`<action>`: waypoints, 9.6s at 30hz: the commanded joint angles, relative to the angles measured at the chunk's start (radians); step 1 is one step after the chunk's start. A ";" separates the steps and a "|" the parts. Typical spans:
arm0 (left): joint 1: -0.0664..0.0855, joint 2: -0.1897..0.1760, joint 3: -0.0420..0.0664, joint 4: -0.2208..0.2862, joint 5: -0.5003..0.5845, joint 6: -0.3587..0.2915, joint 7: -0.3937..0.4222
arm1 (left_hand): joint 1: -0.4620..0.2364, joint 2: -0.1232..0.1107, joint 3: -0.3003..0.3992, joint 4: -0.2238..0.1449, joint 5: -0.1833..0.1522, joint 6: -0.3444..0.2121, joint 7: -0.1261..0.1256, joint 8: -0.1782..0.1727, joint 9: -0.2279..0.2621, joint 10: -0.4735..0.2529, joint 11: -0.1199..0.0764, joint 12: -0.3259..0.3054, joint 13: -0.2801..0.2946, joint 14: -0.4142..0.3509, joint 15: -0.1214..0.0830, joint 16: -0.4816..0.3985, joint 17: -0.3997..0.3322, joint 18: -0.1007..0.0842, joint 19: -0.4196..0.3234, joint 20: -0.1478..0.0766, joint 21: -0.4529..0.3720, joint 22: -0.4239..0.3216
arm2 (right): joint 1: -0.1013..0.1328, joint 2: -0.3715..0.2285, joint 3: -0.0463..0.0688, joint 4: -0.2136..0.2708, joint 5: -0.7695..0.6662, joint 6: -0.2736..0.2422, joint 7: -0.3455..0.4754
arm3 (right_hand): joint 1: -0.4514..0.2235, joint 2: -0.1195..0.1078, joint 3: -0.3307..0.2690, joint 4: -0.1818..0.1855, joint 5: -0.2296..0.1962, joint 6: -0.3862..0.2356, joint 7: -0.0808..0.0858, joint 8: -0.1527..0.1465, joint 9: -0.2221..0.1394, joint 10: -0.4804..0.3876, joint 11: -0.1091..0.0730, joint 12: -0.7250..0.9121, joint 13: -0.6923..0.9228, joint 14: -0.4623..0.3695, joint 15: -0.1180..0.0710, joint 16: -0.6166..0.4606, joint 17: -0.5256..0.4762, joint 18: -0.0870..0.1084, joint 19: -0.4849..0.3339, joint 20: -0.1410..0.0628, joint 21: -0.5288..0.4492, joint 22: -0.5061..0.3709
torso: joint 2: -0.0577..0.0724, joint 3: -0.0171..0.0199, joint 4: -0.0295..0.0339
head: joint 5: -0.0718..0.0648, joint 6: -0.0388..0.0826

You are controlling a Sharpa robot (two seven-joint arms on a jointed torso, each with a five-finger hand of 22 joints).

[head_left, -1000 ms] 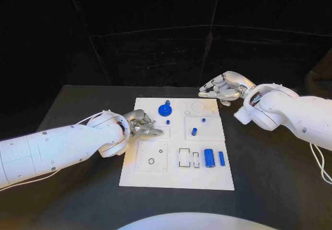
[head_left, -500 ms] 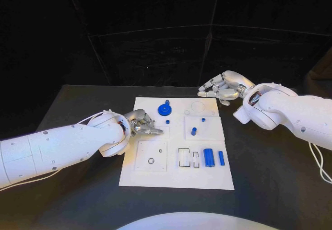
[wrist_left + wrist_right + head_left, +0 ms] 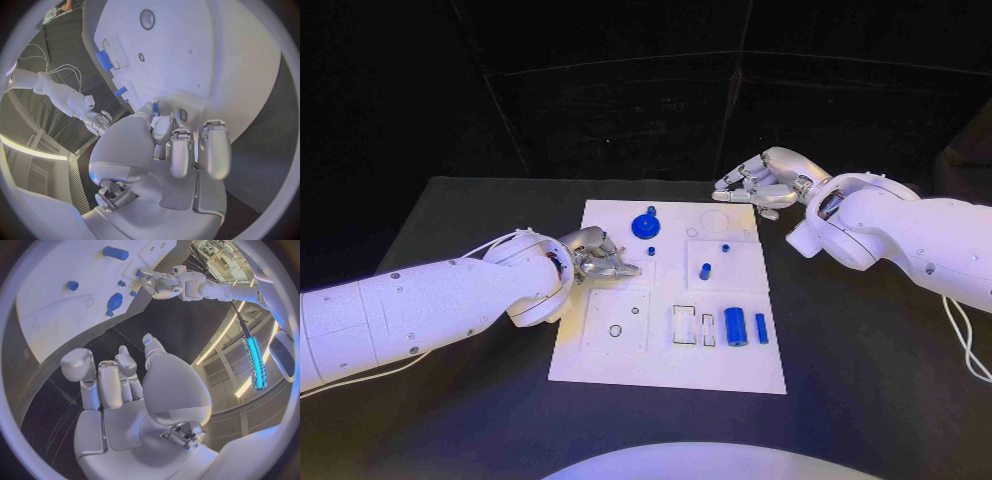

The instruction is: Assemble the parts on the task board

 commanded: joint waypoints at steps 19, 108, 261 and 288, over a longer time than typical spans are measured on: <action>0.018 -0.001 0.000 -0.004 0.074 0.039 -0.004 | -0.089 -0.099 0.272 -0.026 0.004 -0.010 0.014 -0.050 -0.043 -0.010 0.006 -0.013 -0.009 0.106 0.012 0.003 0.263 -0.010 0.044 0.009 -0.012 0.067 | 0.002 0.003 0.000 -0.003 0.009 0.021 0.000 | 0.010 0.016 -0.014 0.009 0.043 0.002 -0.002 0.008 0.000 -0.005 -0.001 0.002 -0.003 0.037 -0.003 -0.006 0.001 0.018 0.000 -0.009 -0.005 -0.003 | 0.000 0.0005 0.0001 | -0.001 0.001; 0.272 0.280 -0.080 -0.347 0.280 0.788 -0.274 | -0.475 -0.050 0.728 -0.247 0.032 0.066 0.005 -0.040 -0.033 0.039 0.004 0.027 0.036 0.106 0.021 0.003 0.263 -0.015 0.048 0.020 -0.002 0.097 | 0.002 0.024 0.000 -0.011 0.009 0.024 -0.004 | 0.013 0.015 -0.019 0.011 0.052 0.002 -0.002 0.010 0.000 -0.003 -0.002 0.005 -0.001 0.038 -0.003 -0.005 0.003 0.018 0.001 -0.010 -0.005 -0.002 | 0.000 0.0006 0.0002 | -0.003 -0.015; 0.268 0.401 -0.125 -0.560 0.246 0.891 -0.282 | -0.582 -0.116 0.300 -0.150 0.003 0.100 0.008 -0.116 -0.006 0.029 0.006 0.008 0.028 0.106 0.020 0.003 0.263 -0.015 0.044 0.021 0.001 0.109 | 0.002 0.043 0.000 -0.018 0.009 0.022 -0.003 | 0.020 0.016 -0.024 0.012 0.065 0.005 -0.003 0.013 0.001 -0.007 -0.002 0.002 -0.007 0.037 -0.004 -0.009 -0.001 0.019 0.000 -0.010 -0.007 -0.006 | -0.002 -0.0006 0.0039 | -0.014 -0.031; 0.293 0.253 -0.035 -0.430 0.143 0.695 -0.217 | -0.327 -0.072 -0.005 -0.122 0.006 -0.036 0.066 -0.241 -0.128 -0.081 0.054 -0.111 -0.122 0.106 0.055 0.003 0.263 0.017 -0.001 0.051 -0.134 -0.031 | 0.001 0.044 0.000 -0.042 0.009 0.028 -0.001 | 0.021 0.016 -0.025 0.013 0.066 0.004 -0.003 0.013 0.000 -0.006 -0.002 0.002 -0.007 0.037 -0.004 -0.010 -0.001 0.018 0.000 -0.010 -0.007 -0.005 | -0.001 -0.0010 0.0011 | -0.001 0.012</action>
